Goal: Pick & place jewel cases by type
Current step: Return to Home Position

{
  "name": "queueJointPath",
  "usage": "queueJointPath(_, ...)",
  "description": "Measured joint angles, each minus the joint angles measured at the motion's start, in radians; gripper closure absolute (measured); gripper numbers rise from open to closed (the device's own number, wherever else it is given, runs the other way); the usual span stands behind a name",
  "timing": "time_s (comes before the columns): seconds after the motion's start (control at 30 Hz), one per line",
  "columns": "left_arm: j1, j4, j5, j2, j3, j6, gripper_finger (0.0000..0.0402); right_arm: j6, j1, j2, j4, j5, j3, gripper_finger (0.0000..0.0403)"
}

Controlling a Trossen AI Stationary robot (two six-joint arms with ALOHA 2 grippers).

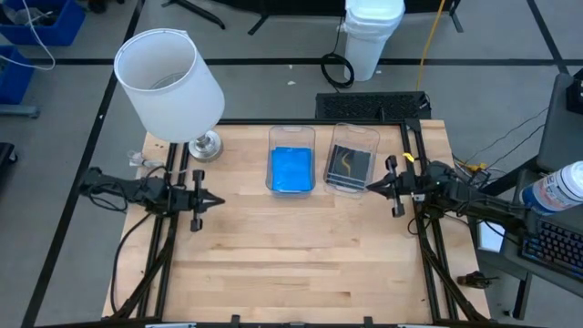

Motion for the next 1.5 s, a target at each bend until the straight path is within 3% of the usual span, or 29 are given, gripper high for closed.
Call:
queueJointPath(0.2,0.021,-0.009,0.047,0.000,0.000,0.019,0.0401,0.031,0.001,-0.128,-0.106,0.002,-0.012,0.0403)
queueJointPath(0.37,0.053,-0.014,0.127,0.000,-0.002,-0.022,0.0401,0.088,0.001,-0.116,0.050,-0.039,-0.106,0.0403)
queueJointPath(0.43,0.062,-0.013,0.153,0.000,-0.003,-0.039,0.0401,0.085,0.001,-0.118,0.014,-0.044,-0.105,0.0403)
queueJointPath(0.97,0.083,-0.027,0.134,0.001,-0.003,-0.102,0.0380,0.094,0.001,-0.116,0.014,0.017,-0.109,0.0403)
queueJointPath(1.5,0.083,0.036,0.126,0.002,-0.005,-0.102,0.0369,0.094,0.001,-0.116,0.017,0.009,-0.111,0.0403)
